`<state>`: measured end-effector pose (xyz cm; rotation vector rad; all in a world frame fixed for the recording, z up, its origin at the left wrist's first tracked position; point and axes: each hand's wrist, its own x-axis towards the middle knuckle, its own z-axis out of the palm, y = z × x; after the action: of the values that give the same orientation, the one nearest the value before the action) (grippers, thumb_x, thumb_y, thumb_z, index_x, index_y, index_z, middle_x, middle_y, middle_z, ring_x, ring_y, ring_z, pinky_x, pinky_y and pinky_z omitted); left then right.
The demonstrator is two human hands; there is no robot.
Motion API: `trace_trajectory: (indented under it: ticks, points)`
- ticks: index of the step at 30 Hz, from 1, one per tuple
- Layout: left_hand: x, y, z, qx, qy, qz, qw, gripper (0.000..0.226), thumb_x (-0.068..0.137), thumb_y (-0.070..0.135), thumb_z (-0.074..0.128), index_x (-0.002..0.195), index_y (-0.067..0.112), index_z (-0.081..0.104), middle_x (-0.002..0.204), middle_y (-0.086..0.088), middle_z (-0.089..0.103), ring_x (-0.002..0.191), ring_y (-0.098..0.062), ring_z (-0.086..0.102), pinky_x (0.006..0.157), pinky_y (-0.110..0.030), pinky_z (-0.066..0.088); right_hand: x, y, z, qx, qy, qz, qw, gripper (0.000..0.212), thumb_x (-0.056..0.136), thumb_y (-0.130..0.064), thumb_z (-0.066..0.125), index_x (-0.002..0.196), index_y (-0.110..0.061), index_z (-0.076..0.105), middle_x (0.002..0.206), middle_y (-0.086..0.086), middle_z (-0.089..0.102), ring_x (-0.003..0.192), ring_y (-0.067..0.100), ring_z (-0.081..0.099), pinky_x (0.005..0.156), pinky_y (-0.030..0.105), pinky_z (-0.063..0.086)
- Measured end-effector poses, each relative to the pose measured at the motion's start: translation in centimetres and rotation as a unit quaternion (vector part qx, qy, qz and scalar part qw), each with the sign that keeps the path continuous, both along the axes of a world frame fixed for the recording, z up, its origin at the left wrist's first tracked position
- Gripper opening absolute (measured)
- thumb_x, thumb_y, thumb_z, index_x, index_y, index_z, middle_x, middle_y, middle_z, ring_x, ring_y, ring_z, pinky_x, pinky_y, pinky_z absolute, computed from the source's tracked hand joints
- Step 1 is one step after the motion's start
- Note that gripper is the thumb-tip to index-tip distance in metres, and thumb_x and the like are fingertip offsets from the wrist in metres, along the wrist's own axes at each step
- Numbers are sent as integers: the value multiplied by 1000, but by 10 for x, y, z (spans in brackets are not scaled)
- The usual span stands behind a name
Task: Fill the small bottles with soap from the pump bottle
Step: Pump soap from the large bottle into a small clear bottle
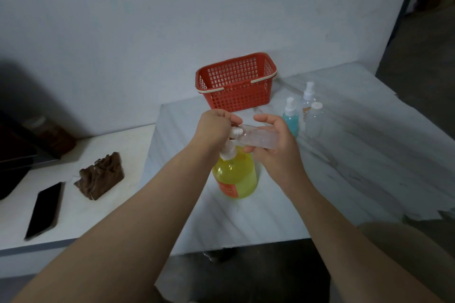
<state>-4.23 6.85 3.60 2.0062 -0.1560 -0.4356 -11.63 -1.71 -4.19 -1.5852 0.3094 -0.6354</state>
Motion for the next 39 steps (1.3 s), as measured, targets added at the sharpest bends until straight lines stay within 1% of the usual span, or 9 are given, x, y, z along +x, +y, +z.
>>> trace_trajectory:
  ticks: [4, 7, 13, 20, 24, 27, 32, 35, 39]
  points:
    - [1, -1, -6, 7, -16, -18, 1000, 34, 80, -14, 40, 72, 14, 58, 80, -7, 65, 79, -21, 56, 69, -27, 43, 1, -1, -2, -3, 3, -3, 1000, 58, 64, 0, 73, 102, -39, 53, 85, -3, 66, 83, 14, 65, 77, 27, 51]
    - [1, 1, -9, -8, -18, -21, 1000, 31, 76, -13, 41, 73, 13, 59, 75, -6, 63, 71, -19, 54, 59, -25, 39, 0, -2, -2, -6, 0, -1, 1000, 54, 63, -8, 72, 104, -38, 52, 85, -1, 67, 83, 13, 66, 74, 21, 49]
    - [2, 0, -17, 13, -16, -7, 1000, 36, 74, -16, 40, 70, 15, 59, 71, -3, 60, 62, -13, 51, 51, -22, 37, 0, -1, -4, -10, 7, -9, 1000, 58, 68, 4, 72, 102, -38, 51, 86, -11, 61, 80, 2, 61, 69, 14, 47]
    - [3, 1, -20, 8, -25, 14, 1000, 36, 72, -11, 36, 66, 15, 60, 81, -12, 65, 69, -21, 54, 54, -25, 36, -1, 0, -4, -18, 3, -9, 1000, 55, 69, 4, 71, 105, -33, 52, 90, -4, 63, 85, 11, 62, 73, 18, 49]
    - [0, 1, -16, 9, -21, 9, 1000, 34, 73, -13, 40, 66, 14, 59, 77, -9, 64, 67, -18, 53, 56, -23, 38, -4, 2, 1, -8, -7, -1, 1000, 51, 70, 1, 70, 103, -34, 53, 86, -12, 60, 76, -4, 57, 69, 12, 45]
    - [-3, 0, -9, 12, -19, -12, 1000, 33, 76, -16, 46, 65, 14, 56, 69, -1, 57, 62, -12, 49, 53, -22, 37, -5, 3, 4, 0, -17, 0, 1000, 44, 66, -11, 66, 99, -37, 53, 85, -12, 60, 74, -4, 57, 68, 13, 45]
    - [-5, 2, 0, 8, -3, -8, 1000, 34, 82, -12, 40, 70, 14, 58, 68, -1, 56, 58, -10, 46, 36, -12, 33, -8, 2, 5, -10, -25, 2, 1000, 51, 74, 8, 64, 102, -33, 54, 84, -11, 60, 75, -2, 59, 69, 14, 46]
    - [-3, 0, -1, -2, -7, 11, 1000, 39, 81, -10, 32, 70, 15, 59, 72, -2, 60, 63, -12, 49, 43, -18, 33, -10, 2, 6, -9, -29, 0, 1000, 48, 75, 7, 65, 106, -28, 55, 83, -9, 59, 75, -2, 58, 69, 12, 45]
    - [-6, -1, -3, -1, -12, -18, 1000, 33, 79, -13, 40, 67, 12, 57, 68, -3, 57, 61, -11, 50, 53, -20, 38, -11, 2, 7, -9, -34, -9, 999, 47, 76, 6, 67, 109, -25, 54, 85, -10, 59, 76, -3, 58, 66, 9, 44]
